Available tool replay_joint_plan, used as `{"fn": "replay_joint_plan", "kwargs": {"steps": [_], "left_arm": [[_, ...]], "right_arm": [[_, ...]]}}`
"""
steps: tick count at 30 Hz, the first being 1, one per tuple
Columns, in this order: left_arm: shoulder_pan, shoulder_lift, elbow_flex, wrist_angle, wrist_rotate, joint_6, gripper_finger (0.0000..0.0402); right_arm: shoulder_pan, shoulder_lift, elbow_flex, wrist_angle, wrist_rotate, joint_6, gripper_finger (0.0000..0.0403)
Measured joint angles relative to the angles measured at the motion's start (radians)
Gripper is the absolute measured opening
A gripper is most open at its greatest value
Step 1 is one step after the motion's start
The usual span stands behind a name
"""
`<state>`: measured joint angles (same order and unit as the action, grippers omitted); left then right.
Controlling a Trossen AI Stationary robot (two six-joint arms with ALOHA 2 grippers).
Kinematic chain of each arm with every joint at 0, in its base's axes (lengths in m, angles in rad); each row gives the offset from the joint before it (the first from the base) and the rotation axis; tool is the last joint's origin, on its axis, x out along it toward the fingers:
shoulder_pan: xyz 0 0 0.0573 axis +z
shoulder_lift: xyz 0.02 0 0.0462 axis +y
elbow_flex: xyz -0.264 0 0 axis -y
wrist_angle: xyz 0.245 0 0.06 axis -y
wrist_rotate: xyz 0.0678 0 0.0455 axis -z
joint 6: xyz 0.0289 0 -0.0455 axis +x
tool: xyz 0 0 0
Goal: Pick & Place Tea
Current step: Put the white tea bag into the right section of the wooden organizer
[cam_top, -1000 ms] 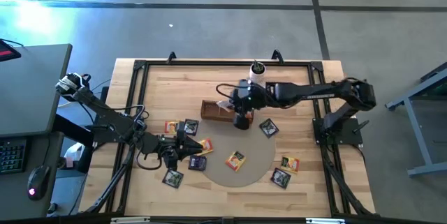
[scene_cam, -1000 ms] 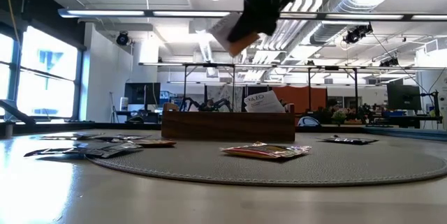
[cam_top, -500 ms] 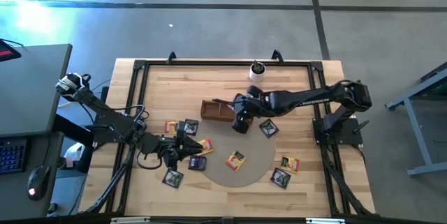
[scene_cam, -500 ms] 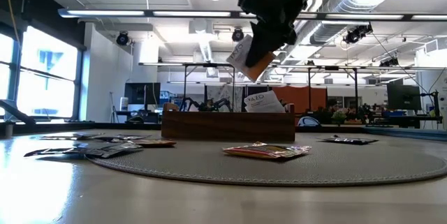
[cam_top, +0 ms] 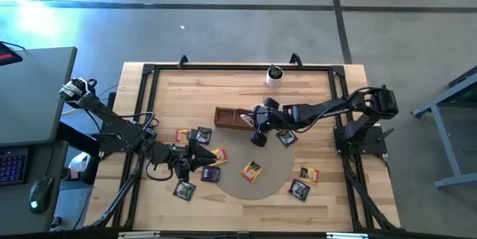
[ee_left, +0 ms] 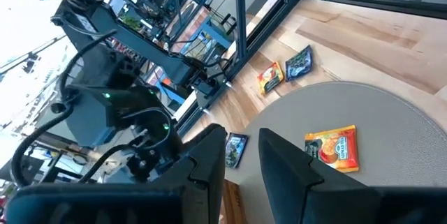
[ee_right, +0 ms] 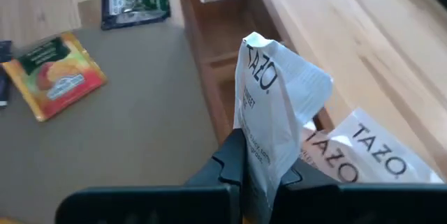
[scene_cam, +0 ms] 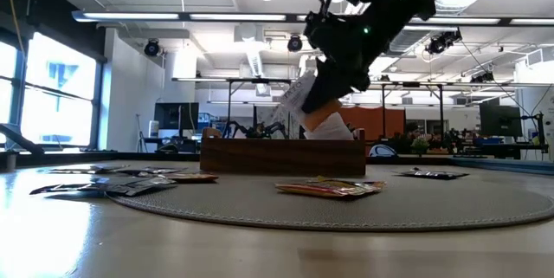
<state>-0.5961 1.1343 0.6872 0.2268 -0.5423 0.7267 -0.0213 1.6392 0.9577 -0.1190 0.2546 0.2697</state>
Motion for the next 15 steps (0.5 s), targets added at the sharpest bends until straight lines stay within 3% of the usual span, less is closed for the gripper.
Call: {"fn": "replay_joint_plan", "kwargs": {"steps": [6, 15], "left_arm": [[0.000, 0.000, 0.000, 0.001, 0.000, 0.001, 0.0085], [0.000, 0.000, 0.000, 0.002, -0.003, 0.001, 0.0085]], "right_arm": [[-0.038, -0.001, -0.086, 0.027, 0.029, 0.023, 0.0006], [-0.061, 0.000, -0.144, 0.194, 0.004, -0.009, 0.0038]]}}
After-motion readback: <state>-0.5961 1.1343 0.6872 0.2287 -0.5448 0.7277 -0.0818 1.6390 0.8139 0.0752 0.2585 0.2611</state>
